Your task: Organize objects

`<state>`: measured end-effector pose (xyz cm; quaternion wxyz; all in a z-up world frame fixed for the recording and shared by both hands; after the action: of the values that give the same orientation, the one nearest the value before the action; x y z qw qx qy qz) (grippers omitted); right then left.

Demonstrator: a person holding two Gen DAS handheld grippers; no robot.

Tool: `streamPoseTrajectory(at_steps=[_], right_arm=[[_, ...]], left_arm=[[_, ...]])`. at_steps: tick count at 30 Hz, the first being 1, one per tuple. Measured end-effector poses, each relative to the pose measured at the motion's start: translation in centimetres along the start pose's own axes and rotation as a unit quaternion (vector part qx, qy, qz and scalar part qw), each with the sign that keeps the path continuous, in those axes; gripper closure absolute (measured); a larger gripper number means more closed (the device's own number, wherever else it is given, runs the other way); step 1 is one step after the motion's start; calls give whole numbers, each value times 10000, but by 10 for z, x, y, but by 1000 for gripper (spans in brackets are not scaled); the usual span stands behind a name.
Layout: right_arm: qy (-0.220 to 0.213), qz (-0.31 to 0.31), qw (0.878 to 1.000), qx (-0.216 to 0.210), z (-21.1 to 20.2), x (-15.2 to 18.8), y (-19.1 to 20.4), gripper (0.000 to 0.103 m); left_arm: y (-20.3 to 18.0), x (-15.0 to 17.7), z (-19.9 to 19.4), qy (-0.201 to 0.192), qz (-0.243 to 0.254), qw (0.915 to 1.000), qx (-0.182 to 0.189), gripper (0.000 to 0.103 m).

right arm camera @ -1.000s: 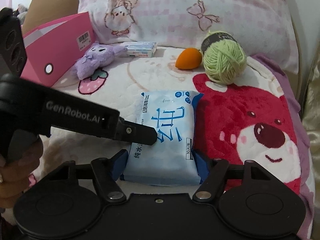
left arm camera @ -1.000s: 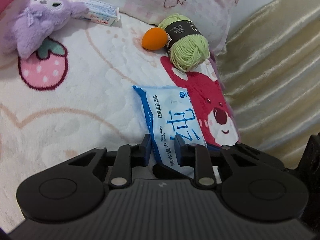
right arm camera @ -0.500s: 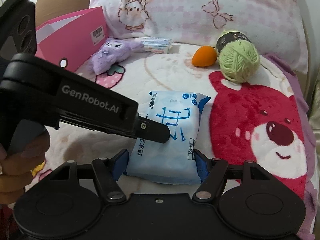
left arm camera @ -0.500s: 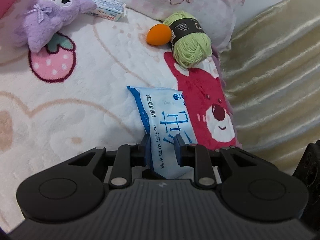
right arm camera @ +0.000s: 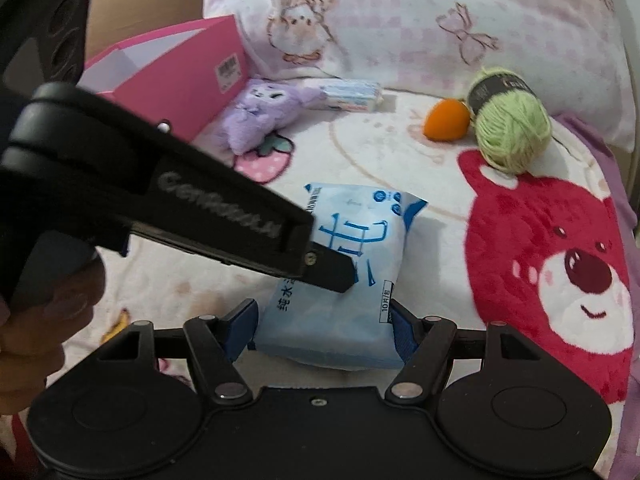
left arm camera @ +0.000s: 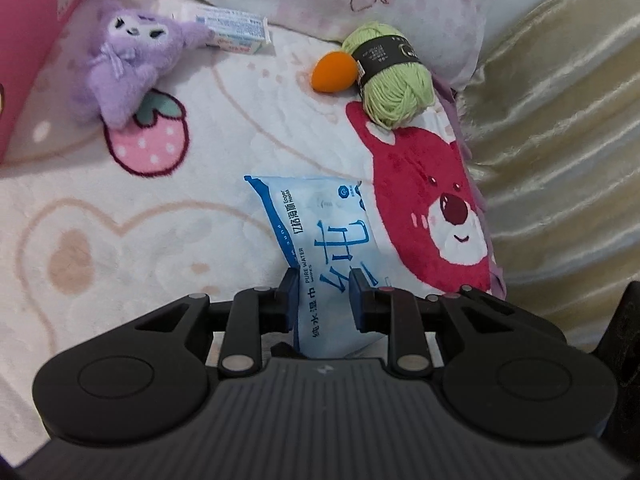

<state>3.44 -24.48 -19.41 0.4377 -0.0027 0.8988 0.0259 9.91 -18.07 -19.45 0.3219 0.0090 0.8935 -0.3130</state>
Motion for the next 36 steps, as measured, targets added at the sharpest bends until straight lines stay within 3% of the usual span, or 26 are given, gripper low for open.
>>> streamPoseTrajectory(at_steps=[8,11,19,27,36], right_arm=[[78,24,9999,85,-3,-9,14,30],[-77,55,9999,129,-5,-16,17,30],[-217,-417,9988,-124,-10,-32,41,38],[-389,-903,9935,-573,-25,-43,71,39],[-347,-570,9953,-708,-39,-57,86,39]], left_arm=[[7,-4,-14,141,-46,9999,-61,79],[11,-3,-22,213,-235,9995,-20,79],[25,-15,-51,-12,-400,9991,-159,79],[32,-21,-97,-143,-436,9985,-309,79],[30,-27,-126,-257,-269,9986,-389,79]])
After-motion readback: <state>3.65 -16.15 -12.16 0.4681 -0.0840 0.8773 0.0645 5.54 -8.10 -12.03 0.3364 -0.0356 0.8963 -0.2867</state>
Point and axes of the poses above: each gripper's, at about its wrist camera, not at the fingertips, and z roughly the way its jaws point, y to its left, x to its underside, the point moved 7 cm from there along z, roughly the way its jaws point, and after that the axes turned 14 degrees about -y, right-handed, at the moved point
